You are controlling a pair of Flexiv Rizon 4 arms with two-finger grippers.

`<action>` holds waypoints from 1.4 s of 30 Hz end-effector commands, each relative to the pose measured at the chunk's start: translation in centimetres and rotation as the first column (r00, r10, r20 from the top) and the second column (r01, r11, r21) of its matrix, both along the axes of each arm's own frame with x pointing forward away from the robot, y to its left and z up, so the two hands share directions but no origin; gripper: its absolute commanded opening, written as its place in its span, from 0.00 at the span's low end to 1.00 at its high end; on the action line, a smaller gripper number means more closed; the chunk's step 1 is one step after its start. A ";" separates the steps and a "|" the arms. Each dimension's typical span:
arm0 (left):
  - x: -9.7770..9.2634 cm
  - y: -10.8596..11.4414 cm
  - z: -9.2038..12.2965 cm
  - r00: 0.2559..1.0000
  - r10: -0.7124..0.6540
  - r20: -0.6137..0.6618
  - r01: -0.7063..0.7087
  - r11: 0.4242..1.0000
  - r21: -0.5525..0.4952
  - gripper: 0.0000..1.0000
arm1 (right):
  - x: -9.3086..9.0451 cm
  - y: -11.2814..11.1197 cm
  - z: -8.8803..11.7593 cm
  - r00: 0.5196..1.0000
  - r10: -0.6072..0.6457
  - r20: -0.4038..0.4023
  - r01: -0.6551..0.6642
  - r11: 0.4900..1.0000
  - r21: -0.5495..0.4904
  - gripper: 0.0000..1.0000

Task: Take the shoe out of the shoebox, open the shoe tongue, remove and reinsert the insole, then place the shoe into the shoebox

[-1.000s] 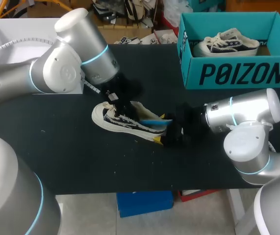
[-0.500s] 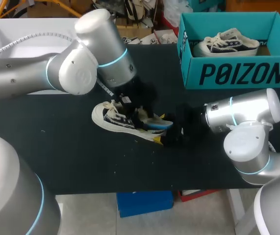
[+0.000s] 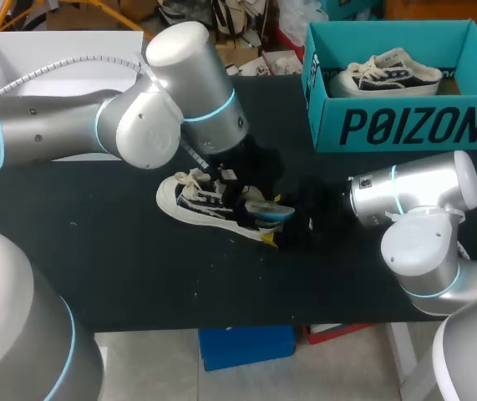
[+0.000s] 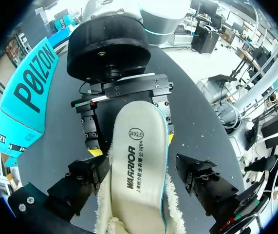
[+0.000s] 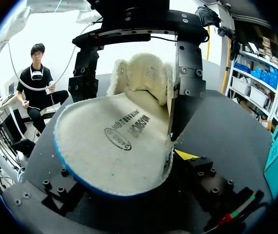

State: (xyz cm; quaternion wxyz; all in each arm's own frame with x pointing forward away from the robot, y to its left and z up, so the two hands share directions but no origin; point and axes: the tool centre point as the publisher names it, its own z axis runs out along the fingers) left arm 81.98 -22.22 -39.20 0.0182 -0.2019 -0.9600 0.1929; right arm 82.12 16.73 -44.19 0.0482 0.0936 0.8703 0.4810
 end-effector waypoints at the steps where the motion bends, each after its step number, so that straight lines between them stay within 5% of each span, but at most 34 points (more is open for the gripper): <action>1: 0.1 -0.8 -0.2 1.000 -0.004 0.022 0.004 1.000 0.005 0.87 | 0.0 0.2 -0.2 1.000 -0.002 -0.001 0.002 1.000 -0.003 0.00; 10: 0.5 -1.5 -0.1 0.999 -0.018 0.049 0.018 1.000 0.003 0.80 | 0.0 0.2 -0.2 1.000 -0.002 -0.001 0.002 1.000 -0.003 0.00; 14: 0.9 -1.7 0.1 0.998 -0.016 0.056 0.016 1.000 0.000 0.67 | 0.0 0.2 -0.2 1.000 -0.002 -0.001 0.002 1.000 -0.003 0.00; 16: 1.0 -1.8 0.1 0.998 -0.016 0.063 0.016 1.000 0.000 0.49 | 0.0 0.2 -0.2 1.000 -0.002 -0.001 0.002 1.000 -0.003 0.00; 20: 1.1 -2.0 0.0 0.998 -0.016 0.063 0.016 1.000 0.002 0.31 | 0.0 0.2 -0.2 1.000 -0.002 -0.001 0.002 1.000 -0.003 0.00; 22: 1.1 -2.0 0.0 0.998 -0.014 0.059 0.014 1.000 -0.001 0.00 | 0.0 0.2 -0.2 1.000 -0.002 -0.001 0.002 1.000 -0.003 0.00; 34: 0.7 -1.0 0.6 0.999 -0.007 0.035 0.007 1.000 -0.020 0.00 | 0.0 0.2 -0.2 1.000 -0.002 -0.001 0.002 1.000 -0.003 0.00; 42: 0.0 0.2 3.5 1.000 -0.009 0.012 0.011 0.995 -0.103 0.00 | 0.0 0.2 -0.2 1.000 -0.002 -0.001 0.002 1.000 -0.003 0.00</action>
